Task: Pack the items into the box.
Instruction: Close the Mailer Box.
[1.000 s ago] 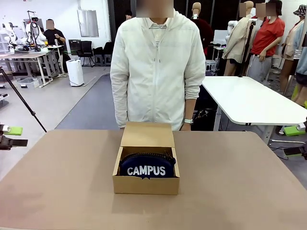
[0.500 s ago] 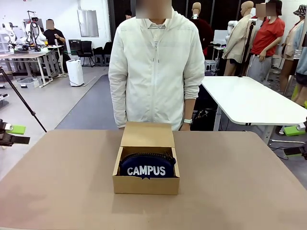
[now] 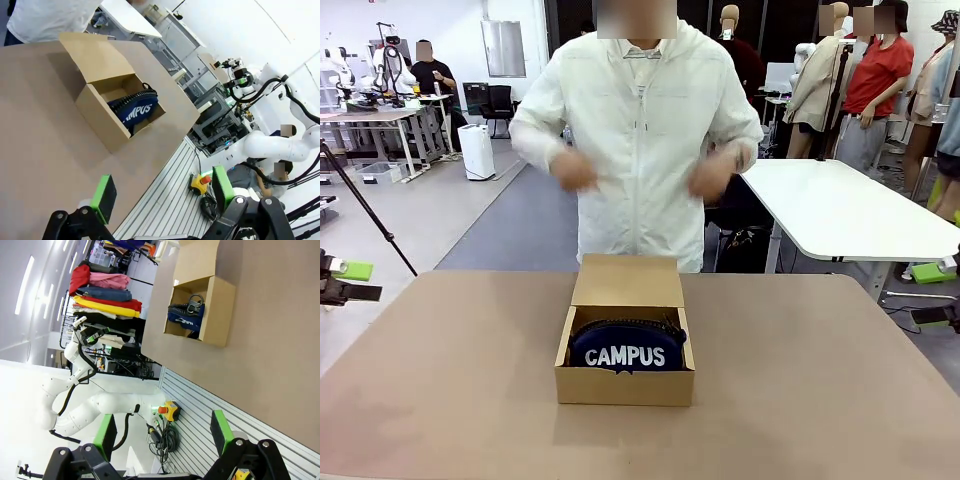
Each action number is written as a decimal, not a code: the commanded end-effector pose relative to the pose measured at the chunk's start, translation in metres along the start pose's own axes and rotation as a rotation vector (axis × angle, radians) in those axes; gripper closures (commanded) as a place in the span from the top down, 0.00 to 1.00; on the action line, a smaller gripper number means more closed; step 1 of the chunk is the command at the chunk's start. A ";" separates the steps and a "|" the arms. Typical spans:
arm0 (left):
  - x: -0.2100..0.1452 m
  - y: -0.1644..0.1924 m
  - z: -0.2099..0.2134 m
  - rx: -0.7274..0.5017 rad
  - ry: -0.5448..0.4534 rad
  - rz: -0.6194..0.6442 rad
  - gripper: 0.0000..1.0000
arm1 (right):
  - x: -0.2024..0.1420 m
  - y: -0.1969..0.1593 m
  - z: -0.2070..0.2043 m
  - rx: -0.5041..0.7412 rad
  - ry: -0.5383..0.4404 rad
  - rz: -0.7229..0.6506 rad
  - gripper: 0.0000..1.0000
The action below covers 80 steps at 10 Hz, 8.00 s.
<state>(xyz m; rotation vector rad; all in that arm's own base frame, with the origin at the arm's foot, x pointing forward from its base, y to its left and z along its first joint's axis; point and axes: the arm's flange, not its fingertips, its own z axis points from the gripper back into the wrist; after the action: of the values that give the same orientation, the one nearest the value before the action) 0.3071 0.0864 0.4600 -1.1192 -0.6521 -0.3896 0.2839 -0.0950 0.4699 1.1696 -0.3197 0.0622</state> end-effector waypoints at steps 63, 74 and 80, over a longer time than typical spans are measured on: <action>0.105 0.216 -0.355 -0.422 0.010 0.098 0.64 | 0.233 -0.145 -0.375 0.345 0.093 -0.001 0.69; 0.107 0.201 -0.352 -0.410 -0.004 0.027 0.64 | 0.224 -0.113 -0.346 0.305 0.057 0.140 0.69; 0.073 0.143 -0.346 -0.521 -0.092 -0.456 0.64 | 0.159 -0.075 -0.370 0.163 -0.026 0.668 0.69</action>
<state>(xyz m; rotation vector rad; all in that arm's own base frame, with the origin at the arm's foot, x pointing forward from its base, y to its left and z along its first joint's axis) 0.5696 -0.1733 0.3134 -1.5049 -0.8732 -0.8775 0.5508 0.1975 0.3160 1.2210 -0.5896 0.6406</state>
